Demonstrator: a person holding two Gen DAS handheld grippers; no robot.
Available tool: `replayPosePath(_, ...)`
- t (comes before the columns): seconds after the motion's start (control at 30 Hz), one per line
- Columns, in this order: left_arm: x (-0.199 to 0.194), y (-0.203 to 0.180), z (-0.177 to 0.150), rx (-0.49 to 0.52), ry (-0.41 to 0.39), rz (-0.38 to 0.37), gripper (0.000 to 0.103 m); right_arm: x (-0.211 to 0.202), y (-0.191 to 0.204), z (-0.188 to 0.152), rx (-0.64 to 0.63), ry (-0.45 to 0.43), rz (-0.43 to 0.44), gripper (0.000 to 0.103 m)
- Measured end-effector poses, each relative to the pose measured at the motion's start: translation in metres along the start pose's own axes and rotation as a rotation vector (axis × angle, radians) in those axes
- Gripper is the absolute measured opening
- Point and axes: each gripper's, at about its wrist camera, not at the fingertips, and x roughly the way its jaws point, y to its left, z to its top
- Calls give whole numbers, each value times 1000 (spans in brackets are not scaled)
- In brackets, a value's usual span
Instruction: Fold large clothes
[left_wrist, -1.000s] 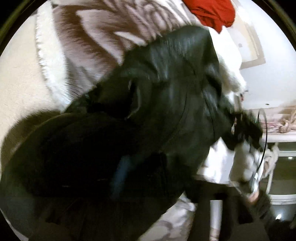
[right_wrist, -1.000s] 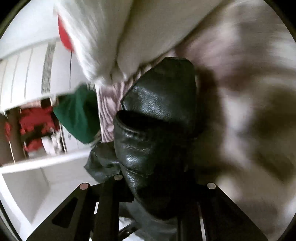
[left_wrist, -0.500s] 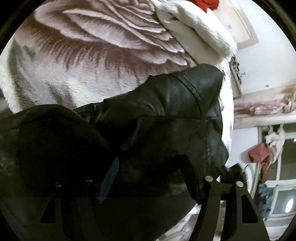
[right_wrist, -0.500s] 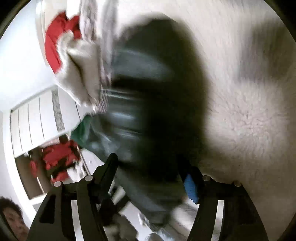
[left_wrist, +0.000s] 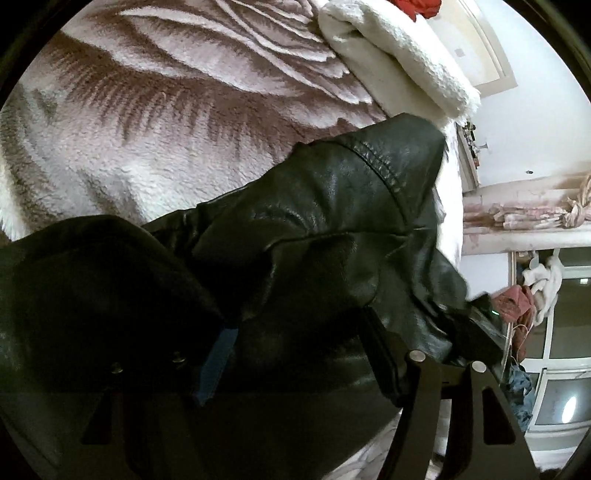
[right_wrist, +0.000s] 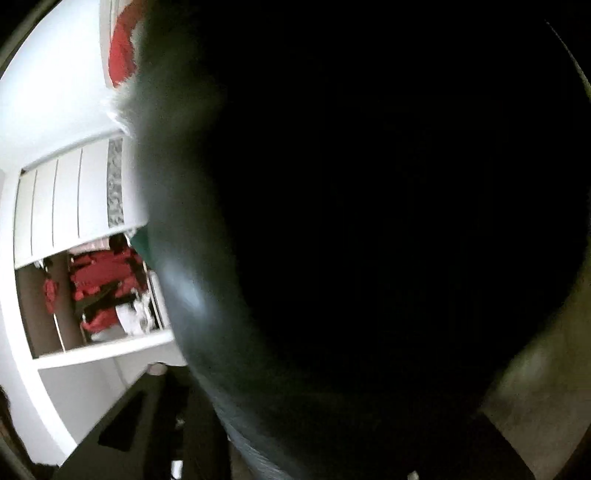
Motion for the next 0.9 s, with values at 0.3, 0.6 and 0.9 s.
replayPosePath(0.3,-6,14,5,-101,-9,-86,67,0,89,-26,-228,-7,-103,19)
replayPosePath(0.6,-151,75,-48,-215,-209,120,67,43,213,-133,-838,37,-392,18)
replayPosePath(0.9,-280,209,-184,-518,-357,386,71,187,212,-351,-1519,389,-613,19)
